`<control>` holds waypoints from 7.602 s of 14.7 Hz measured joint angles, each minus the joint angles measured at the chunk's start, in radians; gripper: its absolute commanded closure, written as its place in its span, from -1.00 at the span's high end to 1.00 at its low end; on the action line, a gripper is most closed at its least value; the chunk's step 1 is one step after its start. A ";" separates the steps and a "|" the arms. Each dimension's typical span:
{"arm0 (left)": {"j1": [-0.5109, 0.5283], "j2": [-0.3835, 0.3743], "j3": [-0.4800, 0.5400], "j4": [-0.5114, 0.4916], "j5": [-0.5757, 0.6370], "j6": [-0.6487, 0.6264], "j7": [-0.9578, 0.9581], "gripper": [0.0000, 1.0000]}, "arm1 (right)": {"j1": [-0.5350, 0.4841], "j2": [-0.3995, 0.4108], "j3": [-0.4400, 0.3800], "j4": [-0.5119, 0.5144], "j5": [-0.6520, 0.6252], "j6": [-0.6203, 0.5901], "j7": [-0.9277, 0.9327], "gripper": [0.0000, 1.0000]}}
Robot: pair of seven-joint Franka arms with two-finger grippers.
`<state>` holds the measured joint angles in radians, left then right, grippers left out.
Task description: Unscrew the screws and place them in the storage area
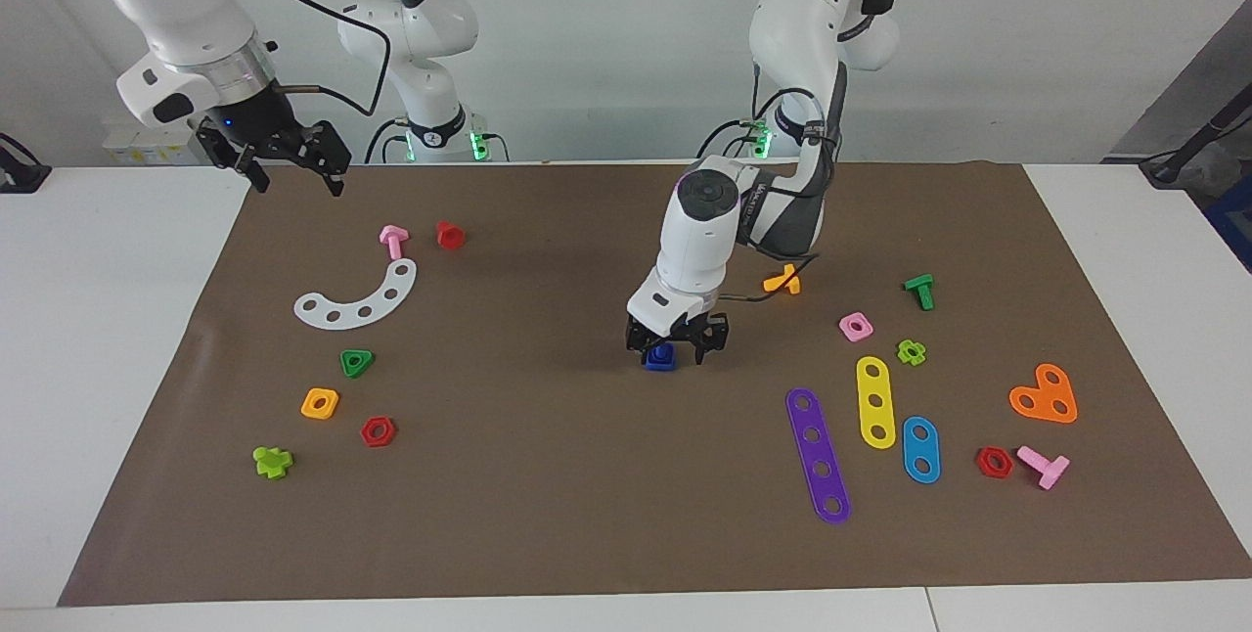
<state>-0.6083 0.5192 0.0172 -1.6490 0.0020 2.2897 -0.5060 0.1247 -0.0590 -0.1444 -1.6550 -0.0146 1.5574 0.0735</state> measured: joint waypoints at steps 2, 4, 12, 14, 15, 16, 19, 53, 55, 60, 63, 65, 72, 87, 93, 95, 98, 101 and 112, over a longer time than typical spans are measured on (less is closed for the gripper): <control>-0.004 0.006 -0.001 -0.004 0.010 0.012 0.005 0.75 | 0.000 0.000 0.000 0.000 0.000 0.000 0.000 1.00; -0.006 0.012 -0.002 -0.005 0.013 0.015 0.018 0.68 | 0.000 0.000 0.000 0.000 0.000 0.000 0.000 1.00; -0.017 0.020 -0.003 -0.005 0.013 0.018 0.042 0.53 | 0.000 0.000 0.000 0.000 0.000 0.000 0.000 1.00; -0.017 0.020 -0.003 -0.005 0.013 0.018 0.050 0.47 | 0.000 0.000 0.000 0.000 0.000 0.000 0.000 1.00; -0.017 0.020 -0.003 -0.005 0.013 0.018 0.058 0.44 | 0.000 0.000 0.000 0.000 0.000 0.000 0.000 1.00; -0.017 0.020 -0.003 -0.005 0.013 0.018 0.064 0.40 | 0.000 0.000 0.000 0.000 0.000 0.000 0.000 1.00; -0.017 0.020 -0.004 -0.005 0.013 0.018 0.081 0.19 | 0.000 0.000 0.000 0.000 0.000 0.000 0.000 1.00; 0.357 -0.128 -0.004 -0.135 -0.122 -0.192 0.547 -0.28 | 0.000 0.000 0.000 0.000 0.000 0.000 0.000 1.00; 0.352 -0.152 -0.007 -0.204 -0.122 -0.161 0.547 0.15 | 0.000 0.000 0.000 0.000 0.000 -0.001 0.000 1.00; 0.353 -0.180 -0.008 -0.232 -0.122 -0.152 0.547 1.00 | 0.001 0.000 0.006 0.000 0.000 -0.002 0.000 1.00; 0.374 -0.200 0.002 -0.221 -0.122 -0.144 0.547 1.00 | 0.002 0.000 0.008 -0.004 0.000 0.027 0.000 1.00; 0.424 -0.227 0.005 -0.209 -0.122 -0.148 0.565 1.00 | 0.019 0.000 0.009 -0.020 0.001 0.049 0.000 1.00; 0.672 -0.338 0.016 -0.203 -0.111 -0.253 0.797 1.00 | 0.252 0.114 0.018 -0.018 0.003 0.239 0.222 1.00; 0.653 -0.534 -0.037 -0.015 0.029 -0.710 0.579 1.00 | 0.605 0.682 0.021 0.211 0.004 0.672 0.645 0.36; 0.642 -0.534 -0.036 -0.032 0.016 -0.690 0.585 1.00 | 0.615 0.692 0.030 0.152 0.004 0.711 0.645 0.01; 0.643 -0.534 -0.030 -0.031 -0.043 -0.672 0.585 1.00 | 0.615 0.691 0.032 0.138 0.005 0.739 0.645 -0.12; 0.642 -0.534 -0.030 -0.024 -0.064 -0.633 0.587 1.00 | 0.615 0.691 0.032 0.133 0.005 0.742 0.645 -0.20; 0.641 -0.534 -0.034 -0.016 -0.061 -0.603 0.588 1.00 | 0.615 0.691 0.032 0.132 0.005 0.742 0.645 -0.20; 0.641 -0.534 -0.033 0.000 0.010 -0.604 0.594 1.00 | 0.619 0.688 0.033 0.131 0.005 0.741 0.645 -1.00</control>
<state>0.0330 -0.0144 -0.0153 -1.6486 0.0122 1.6858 0.0883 0.7438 0.6290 -0.1116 -1.5236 -0.0099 2.2988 0.7183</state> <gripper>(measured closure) 0.000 0.806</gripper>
